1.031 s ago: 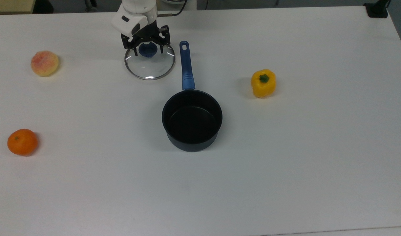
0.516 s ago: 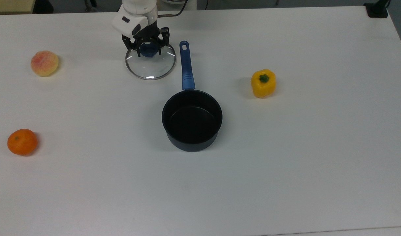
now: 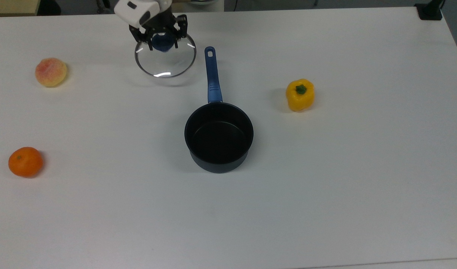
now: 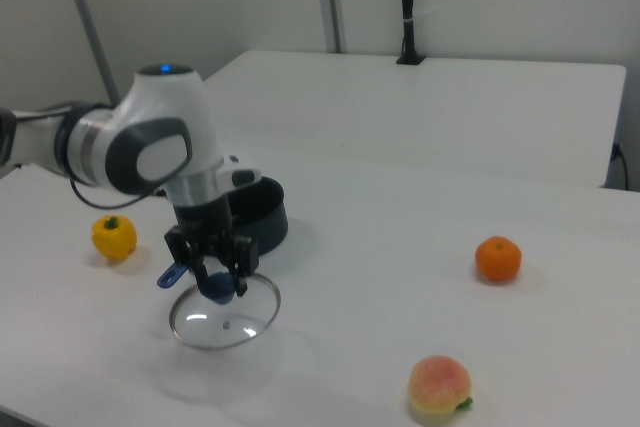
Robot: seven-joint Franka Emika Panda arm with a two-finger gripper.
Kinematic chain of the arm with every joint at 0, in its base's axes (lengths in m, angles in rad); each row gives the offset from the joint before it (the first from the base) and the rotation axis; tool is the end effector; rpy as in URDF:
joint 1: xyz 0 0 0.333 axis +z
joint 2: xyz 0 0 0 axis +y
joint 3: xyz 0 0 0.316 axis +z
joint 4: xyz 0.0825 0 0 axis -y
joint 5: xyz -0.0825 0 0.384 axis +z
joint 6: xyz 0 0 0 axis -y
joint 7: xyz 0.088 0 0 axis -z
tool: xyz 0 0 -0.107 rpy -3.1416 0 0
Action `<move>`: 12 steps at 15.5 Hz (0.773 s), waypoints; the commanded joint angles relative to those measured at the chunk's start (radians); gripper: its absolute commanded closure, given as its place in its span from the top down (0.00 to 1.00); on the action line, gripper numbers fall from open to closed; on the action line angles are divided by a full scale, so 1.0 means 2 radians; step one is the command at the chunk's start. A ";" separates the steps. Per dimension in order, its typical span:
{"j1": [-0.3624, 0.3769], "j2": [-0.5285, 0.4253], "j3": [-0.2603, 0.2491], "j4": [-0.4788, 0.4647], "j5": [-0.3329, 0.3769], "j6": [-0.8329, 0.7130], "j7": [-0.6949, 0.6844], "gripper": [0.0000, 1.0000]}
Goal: Close lid
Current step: 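Lift the glass lid off the table by its knob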
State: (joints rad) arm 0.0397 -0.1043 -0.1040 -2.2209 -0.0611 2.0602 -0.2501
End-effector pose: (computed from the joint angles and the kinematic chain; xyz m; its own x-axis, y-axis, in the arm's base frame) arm 0.5008 -0.0361 0.4150 0.9746 0.2139 -0.0658 0.2160 -0.9761 0.0259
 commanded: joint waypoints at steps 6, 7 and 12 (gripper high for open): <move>0.014 0.034 -0.008 0.241 0.020 -0.196 0.045 0.03; 0.023 0.048 -0.007 0.263 0.028 -0.196 0.067 0.04; 0.051 0.133 -0.003 0.345 0.051 -0.186 0.165 0.04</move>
State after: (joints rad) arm 0.1079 0.0425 -0.1077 -1.6541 0.0214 1.7109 -0.0230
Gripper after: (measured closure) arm 0.335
